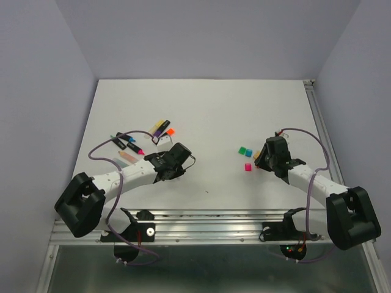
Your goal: Open the pen caps
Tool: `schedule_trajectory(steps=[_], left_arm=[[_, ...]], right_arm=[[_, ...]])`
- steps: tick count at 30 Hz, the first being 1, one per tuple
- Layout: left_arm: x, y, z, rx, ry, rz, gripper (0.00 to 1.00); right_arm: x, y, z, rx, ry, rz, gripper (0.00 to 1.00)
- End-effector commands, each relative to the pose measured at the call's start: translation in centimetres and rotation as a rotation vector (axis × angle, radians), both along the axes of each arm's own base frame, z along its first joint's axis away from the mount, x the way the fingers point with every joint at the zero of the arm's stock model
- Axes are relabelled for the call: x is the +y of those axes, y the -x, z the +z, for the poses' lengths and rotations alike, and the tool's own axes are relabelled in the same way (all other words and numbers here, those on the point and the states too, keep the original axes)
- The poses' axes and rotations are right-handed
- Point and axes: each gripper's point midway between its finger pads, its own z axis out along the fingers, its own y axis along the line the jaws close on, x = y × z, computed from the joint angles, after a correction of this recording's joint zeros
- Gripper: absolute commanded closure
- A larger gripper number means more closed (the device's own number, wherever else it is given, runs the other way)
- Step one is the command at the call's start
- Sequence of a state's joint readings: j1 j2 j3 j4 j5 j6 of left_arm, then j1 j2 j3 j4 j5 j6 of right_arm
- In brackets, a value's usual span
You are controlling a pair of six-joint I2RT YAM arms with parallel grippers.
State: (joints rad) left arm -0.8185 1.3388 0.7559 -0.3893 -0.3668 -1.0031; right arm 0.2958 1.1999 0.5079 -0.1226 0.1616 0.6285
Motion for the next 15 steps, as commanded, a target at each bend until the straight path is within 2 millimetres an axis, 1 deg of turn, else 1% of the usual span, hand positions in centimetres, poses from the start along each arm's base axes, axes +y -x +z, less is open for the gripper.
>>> schedule_trajectory(steps=[1,2,5,8,12,14,15], left_arm=[[1.9,-0.6,1.3,-0.032,0.012,0.073,1.0],[2.3,-0.6,1.3,-0.036,0.016,0.081,1.0],[3.4,-0.7,1.3,-0.033,0.017,0.113,1.0],[4.7,-0.7,1.4,-0.035,0.006,0.142,1.0],[6.4,-0.9,1.2,-0.032,-0.022,0.203,0.99],[7.3,-1.1,1.2,-0.029,-0.037,0.234,0.99],[7.9,-1.1,1.2,-0.028,-0.052,0.249,0.99]], right_arm=[[-0.6,0.0,-0.7,0.008,0.019,-0.032,0.78],[-0.6,-0.1,-0.7,0.009,0.022,-0.034,0.74],[-0.4,-0.1,-0.8,0.011,0.013,-0.028,0.66],[-0.1,-0.1,-0.6,0.006,0.0,-0.02,0.55],[0.0,0.0,-0.3,0.0,-0.008,-0.019,0.53],[0.3,0.1,0.0,-0.003,-0.023,-0.004,0.48],[0.4,0.1,0.5,-0.017,-0.032,0.003,0.42]])
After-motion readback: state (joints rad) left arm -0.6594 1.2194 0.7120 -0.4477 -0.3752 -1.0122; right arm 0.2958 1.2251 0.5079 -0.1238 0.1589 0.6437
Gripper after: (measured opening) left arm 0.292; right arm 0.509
